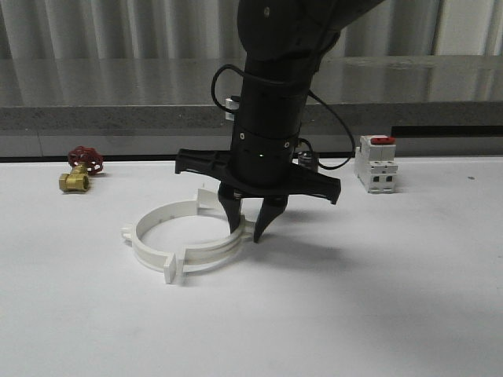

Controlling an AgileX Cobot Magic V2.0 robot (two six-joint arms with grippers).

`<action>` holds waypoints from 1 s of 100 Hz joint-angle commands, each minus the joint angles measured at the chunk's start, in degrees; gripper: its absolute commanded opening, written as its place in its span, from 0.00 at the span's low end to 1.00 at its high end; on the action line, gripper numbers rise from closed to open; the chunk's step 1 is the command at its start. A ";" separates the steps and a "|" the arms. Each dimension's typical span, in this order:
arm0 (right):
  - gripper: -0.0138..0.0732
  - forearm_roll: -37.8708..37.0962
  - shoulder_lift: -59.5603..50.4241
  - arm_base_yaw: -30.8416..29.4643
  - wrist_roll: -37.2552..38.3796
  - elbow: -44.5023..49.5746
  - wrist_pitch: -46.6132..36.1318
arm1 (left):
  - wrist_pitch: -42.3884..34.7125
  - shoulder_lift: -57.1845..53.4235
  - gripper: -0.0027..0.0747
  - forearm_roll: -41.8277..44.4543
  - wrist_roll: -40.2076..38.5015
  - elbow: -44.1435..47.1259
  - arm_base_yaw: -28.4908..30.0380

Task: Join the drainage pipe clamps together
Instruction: 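Press the held half against the placed half, aligning their tabs, then open the right gripper and raise it away from the joined ring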

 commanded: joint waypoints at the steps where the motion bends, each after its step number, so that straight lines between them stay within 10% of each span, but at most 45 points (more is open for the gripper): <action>1: 0.35 -0.02 -3.37 0.04 -0.06 -1.65 -1.64 | -3.89 0.36 0.01 -0.76 -0.08 -1.52 0.10; 24: 0.38 -0.03 -3.37 0.04 -0.11 -1.65 -2.41 | -3.89 0.36 0.01 -0.76 -0.08 -1.52 0.10; 60: 0.69 -0.03 -3.37 0.04 -0.64 -1.65 -3.04 | -3.89 0.36 0.01 -0.76 -0.08 -1.52 0.10; 100: 0.69 -0.09 -7.10 -1.21 -8.88 -1.65 -5.32 | -3.89 0.36 0.01 -0.76 -0.08 -1.52 0.10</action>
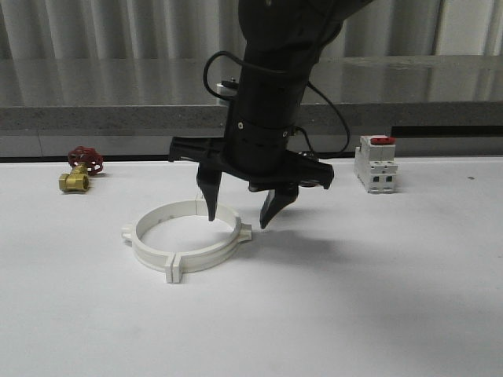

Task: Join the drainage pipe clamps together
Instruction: 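Open the right gripper and raise it away from the joined ring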

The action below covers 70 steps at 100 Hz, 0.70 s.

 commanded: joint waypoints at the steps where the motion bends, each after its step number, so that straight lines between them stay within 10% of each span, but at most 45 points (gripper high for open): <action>1: 0.69 -0.22 -6.02 -1.23 -3.46 -1.65 -1.98 | -3.89 0.36 0.01 -0.76 -0.08 -1.52 0.10; 70: 0.69 -5.33 -43.99 -24.25 -23.21 21.14 1.55 | -3.89 0.36 0.01 -0.76 -0.08 -1.52 0.10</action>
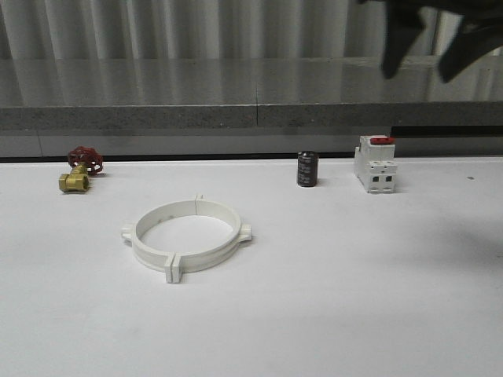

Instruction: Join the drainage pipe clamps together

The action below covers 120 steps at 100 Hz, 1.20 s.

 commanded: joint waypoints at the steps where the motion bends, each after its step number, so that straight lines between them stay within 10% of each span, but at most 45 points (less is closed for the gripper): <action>1: 0.69 -1.89 -9.80 -4.17 -2.83 3.13 -1.86 | -3.89 0.36 0.01 -0.76 -0.08 -1.52 0.10; 56: 0.67 -0.34 -56.48 -13.32 -11.44 28.85 5.41 | -3.89 0.36 0.01 -0.76 -0.08 -1.52 0.10; 86: 0.07 4.78 -63.02 -13.32 -18.12 32.59 9.64 | -3.89 0.36 0.01 -0.76 -0.08 -1.52 0.10; 120: 0.08 4.78 -63.02 -13.32 -18.12 32.59 7.62 | -3.89 0.36 0.01 -0.76 -0.08 -1.52 0.10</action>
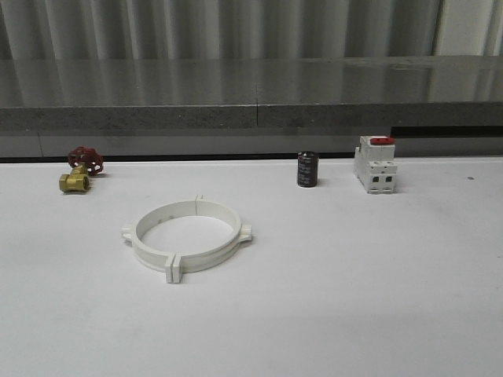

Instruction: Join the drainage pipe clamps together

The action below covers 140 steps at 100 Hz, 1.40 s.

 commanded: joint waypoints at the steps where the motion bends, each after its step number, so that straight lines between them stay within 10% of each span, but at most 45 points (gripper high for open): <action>1: 0.08 -0.20 0.44 -0.29 -0.69 -1.33 -3.73 | -3.91 0.36 0.01 -0.76 -0.08 -1.52 0.10; 49: 0.08 -1.47 0.44 -0.29 -0.69 -0.42 -5.36 | -3.91 0.36 0.01 -0.76 -0.08 -1.52 0.10; 102: 0.08 -1.12 -17.21 -0.29 0.24 29.51 -52.54 | -3.91 0.36 0.01 -0.76 -0.08 -1.52 0.10; 140: 0.08 4.35 -23.74 -0.29 0.24 38.68 -56.99 | -3.91 0.36 0.01 -0.76 -0.08 -1.52 0.10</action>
